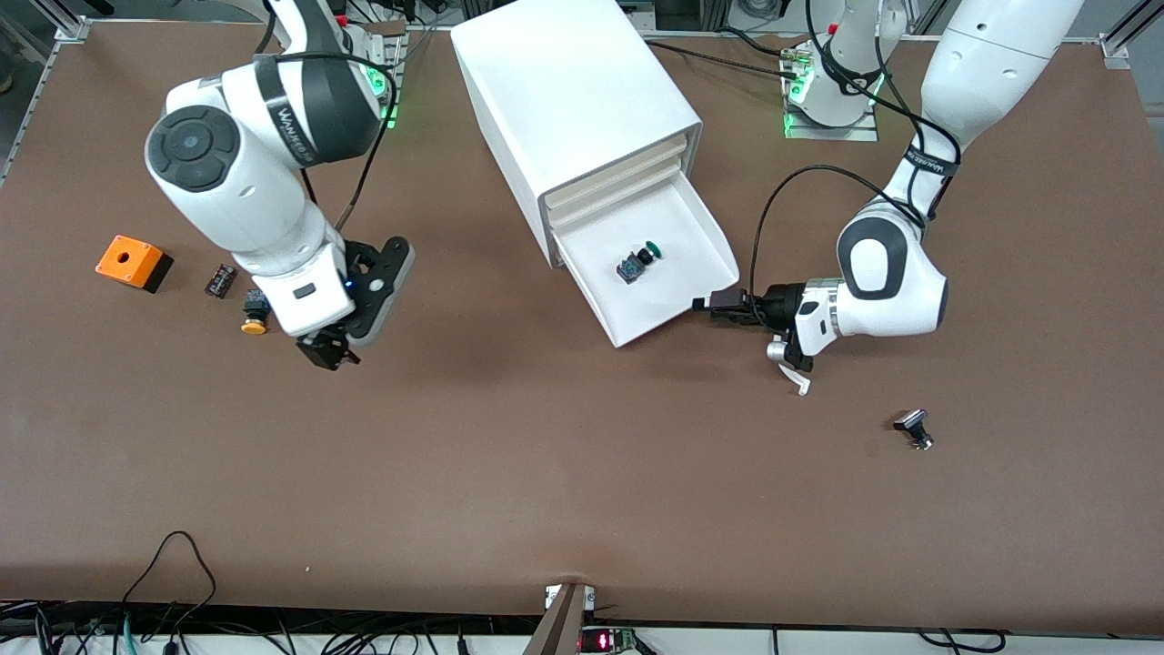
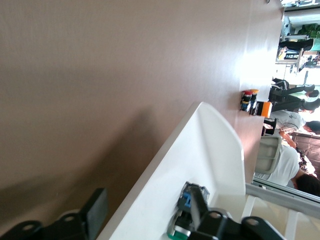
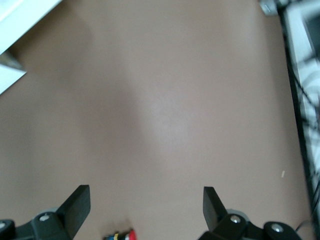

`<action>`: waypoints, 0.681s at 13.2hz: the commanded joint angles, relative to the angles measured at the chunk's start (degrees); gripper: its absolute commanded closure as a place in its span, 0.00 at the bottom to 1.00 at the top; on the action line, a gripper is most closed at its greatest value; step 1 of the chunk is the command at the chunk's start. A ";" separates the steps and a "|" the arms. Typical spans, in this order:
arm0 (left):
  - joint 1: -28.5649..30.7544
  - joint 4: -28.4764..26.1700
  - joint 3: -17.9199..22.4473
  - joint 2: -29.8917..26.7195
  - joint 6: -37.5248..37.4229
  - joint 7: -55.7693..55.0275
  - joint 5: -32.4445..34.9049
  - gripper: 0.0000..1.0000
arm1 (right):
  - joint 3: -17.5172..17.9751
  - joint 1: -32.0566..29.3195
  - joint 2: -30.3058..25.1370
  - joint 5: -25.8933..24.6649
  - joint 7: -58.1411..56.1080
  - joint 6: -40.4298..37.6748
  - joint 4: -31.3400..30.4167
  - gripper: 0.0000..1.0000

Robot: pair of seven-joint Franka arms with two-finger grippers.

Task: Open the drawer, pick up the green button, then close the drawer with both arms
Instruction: 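Move the right gripper over the green button while the left gripper withdraws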

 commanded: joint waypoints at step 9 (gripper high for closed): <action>6.42 4.40 7.91 -19.86 -2.75 -2.46 32.75 0.00 | 11.89 8.98 7.60 -3.39 -6.31 -5.30 10.55 0.00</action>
